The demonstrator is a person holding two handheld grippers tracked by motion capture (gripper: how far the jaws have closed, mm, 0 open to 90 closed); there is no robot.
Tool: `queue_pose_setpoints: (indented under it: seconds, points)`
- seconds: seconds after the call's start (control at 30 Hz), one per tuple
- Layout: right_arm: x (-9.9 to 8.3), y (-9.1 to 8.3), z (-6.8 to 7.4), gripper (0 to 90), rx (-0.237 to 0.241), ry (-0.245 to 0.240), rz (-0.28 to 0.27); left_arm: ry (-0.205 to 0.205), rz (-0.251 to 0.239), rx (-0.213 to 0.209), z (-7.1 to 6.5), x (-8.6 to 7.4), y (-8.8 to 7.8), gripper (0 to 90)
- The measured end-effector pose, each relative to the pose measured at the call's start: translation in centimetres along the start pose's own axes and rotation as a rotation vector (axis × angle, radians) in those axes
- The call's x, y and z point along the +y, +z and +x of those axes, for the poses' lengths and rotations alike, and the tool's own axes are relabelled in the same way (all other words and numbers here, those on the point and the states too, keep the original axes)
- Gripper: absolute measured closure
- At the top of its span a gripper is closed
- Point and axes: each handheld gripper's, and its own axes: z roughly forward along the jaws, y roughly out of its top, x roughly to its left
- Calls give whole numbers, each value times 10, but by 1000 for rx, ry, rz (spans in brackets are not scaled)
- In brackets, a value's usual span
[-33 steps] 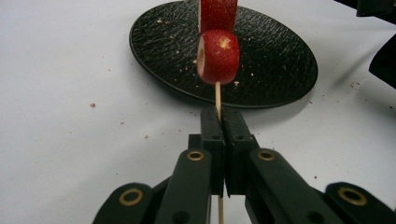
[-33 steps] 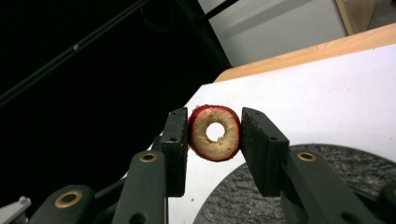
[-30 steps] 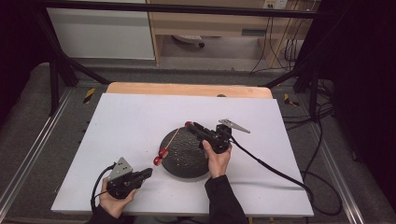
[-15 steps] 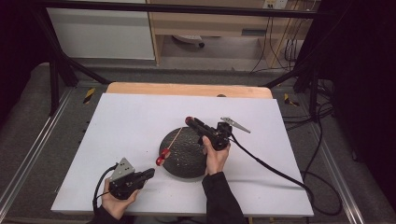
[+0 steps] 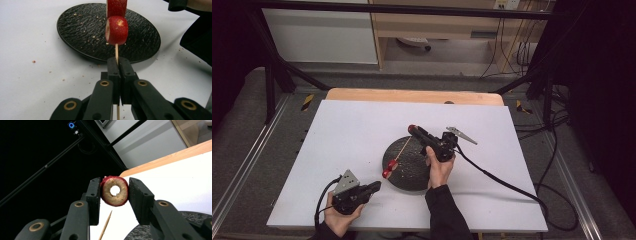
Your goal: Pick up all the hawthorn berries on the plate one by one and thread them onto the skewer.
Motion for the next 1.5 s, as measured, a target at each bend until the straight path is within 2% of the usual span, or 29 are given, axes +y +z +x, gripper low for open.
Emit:
queue_pose_setpoints:
  seconds: [0.73,1.2,1.4,1.5]
  points:
    - [-8,1,0,635,15,25,-11,-38,-16,5,-2,1,2,882]
    - [-10,1,1,635,24,37,-31,-83,-63,35,-15,11,11,883]
    - [-9,-2,4,636,25,35,-42,-95,-56,43,-18,14,16,883]
    - [-8,-3,3,636,22,33,-39,-88,-61,48,-18,15,14,883]
